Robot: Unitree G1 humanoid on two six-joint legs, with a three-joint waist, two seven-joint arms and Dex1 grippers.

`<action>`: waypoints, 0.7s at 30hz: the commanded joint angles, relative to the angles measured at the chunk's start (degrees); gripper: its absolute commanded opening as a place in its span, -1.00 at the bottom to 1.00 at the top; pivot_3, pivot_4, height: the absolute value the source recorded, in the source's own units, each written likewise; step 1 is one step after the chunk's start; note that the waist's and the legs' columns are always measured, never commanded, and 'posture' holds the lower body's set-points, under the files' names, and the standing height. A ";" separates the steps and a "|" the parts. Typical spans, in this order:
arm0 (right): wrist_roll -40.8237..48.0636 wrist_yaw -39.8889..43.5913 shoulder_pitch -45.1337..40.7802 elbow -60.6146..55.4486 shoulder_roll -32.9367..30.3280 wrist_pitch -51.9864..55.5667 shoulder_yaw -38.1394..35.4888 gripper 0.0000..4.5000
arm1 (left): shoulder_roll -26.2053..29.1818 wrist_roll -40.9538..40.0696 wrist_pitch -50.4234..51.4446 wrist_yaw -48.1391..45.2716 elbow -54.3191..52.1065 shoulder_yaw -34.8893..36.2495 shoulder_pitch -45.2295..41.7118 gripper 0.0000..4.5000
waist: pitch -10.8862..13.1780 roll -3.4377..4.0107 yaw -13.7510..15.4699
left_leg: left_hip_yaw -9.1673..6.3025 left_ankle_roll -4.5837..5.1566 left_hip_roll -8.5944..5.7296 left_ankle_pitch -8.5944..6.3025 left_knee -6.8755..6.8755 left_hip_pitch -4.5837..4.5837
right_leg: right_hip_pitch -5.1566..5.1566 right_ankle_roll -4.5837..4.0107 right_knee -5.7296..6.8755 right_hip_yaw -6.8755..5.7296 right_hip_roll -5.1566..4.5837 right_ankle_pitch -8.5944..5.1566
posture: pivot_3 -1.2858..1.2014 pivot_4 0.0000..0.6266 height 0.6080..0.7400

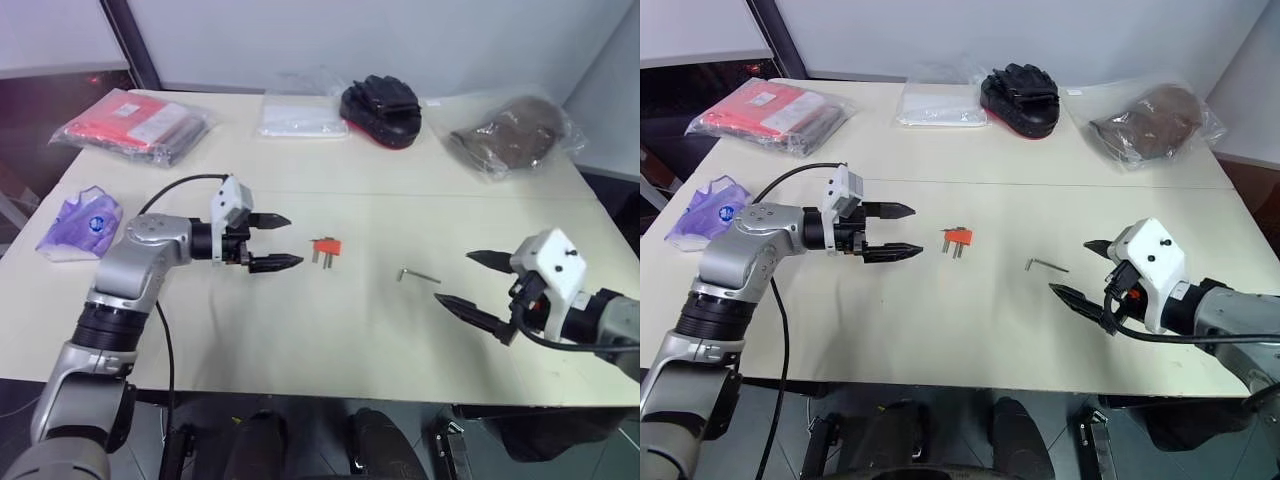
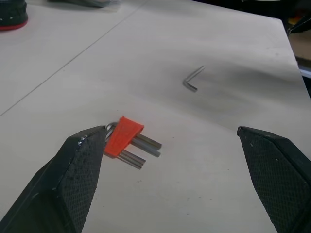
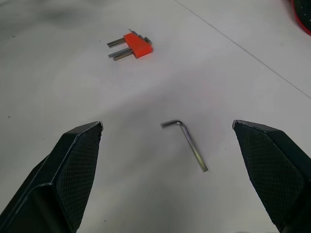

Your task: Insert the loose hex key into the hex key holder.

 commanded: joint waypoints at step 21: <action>-16.54 1.28 -24.54 25.05 9.35 -14.90 30.21 1.00 | -0.72 0.80 -1.96 1.96 1.32 1.52 -1.71 0.99 | 0.01 -0.01 -0.36 | 0.04 0.00 0.01 0.00 0.01 -0.07 | -0.15 0.00 0.07 0.01 0.00 0.01 | 0.03 -0.52 1.00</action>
